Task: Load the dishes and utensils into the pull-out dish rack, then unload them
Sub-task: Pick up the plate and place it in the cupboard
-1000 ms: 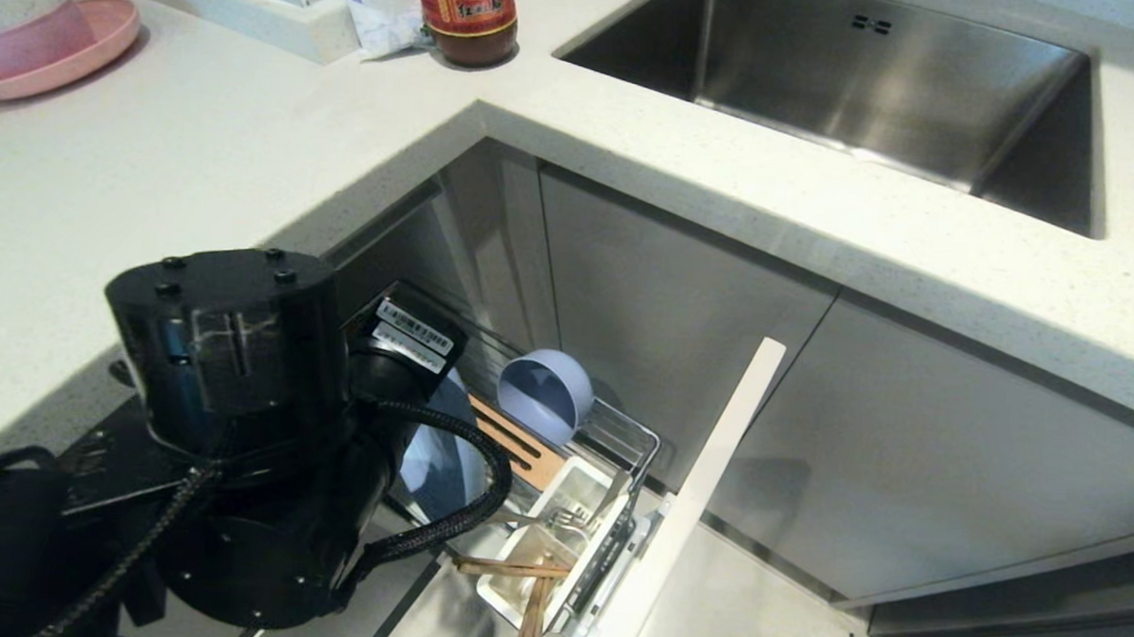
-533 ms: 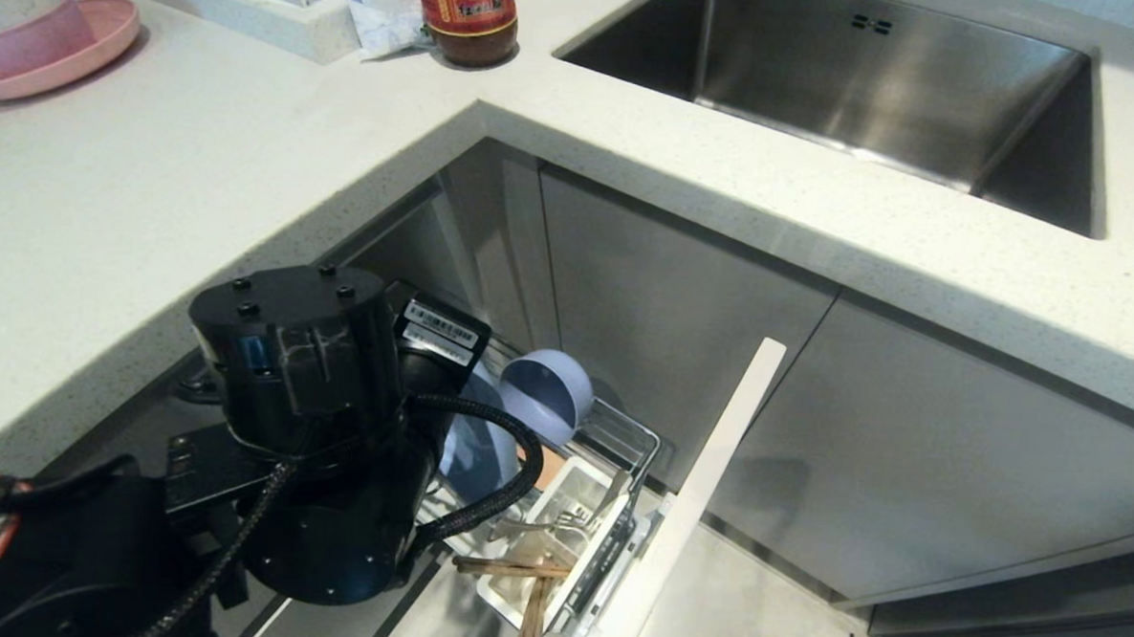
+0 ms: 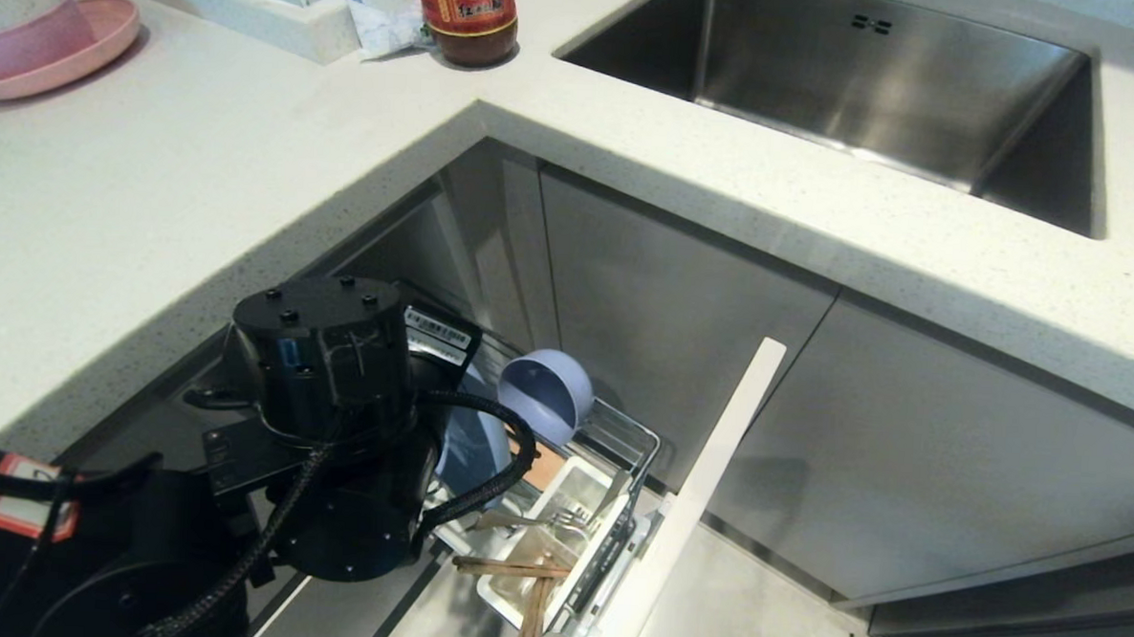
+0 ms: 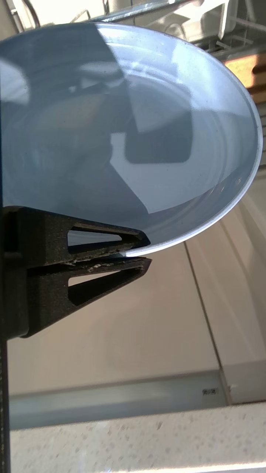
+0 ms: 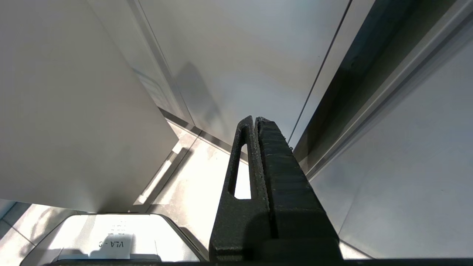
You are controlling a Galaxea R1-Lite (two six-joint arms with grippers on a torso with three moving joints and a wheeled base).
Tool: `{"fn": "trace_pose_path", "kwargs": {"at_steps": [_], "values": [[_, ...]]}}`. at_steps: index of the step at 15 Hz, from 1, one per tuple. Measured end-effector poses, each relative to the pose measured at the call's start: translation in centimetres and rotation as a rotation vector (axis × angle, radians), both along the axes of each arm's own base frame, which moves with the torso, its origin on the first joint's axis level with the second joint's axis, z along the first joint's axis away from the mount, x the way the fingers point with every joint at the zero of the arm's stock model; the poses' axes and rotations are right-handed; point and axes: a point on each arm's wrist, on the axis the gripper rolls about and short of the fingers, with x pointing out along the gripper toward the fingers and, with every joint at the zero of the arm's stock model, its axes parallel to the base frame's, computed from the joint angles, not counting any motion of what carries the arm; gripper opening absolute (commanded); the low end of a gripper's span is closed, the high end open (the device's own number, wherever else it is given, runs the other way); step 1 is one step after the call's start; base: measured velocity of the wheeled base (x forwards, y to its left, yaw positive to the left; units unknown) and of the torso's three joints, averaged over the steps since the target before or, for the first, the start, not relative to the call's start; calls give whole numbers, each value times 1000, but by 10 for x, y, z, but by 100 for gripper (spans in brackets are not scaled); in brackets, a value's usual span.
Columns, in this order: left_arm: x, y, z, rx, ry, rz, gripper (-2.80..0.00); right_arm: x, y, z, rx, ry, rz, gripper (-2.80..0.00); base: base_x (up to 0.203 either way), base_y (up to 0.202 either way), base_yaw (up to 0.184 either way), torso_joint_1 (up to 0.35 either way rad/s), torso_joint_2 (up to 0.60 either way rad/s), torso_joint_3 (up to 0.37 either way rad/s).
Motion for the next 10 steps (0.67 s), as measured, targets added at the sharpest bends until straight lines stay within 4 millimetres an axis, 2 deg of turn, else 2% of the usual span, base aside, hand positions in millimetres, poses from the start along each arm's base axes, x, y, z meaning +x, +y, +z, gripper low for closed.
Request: {"fn": "trace_pose_path", "kwargs": {"at_steps": [10], "values": [[16,6,-12,-33,29,9,-280,0,0,0,0,0,0,-280,0,0,0,0,0,0]]}}
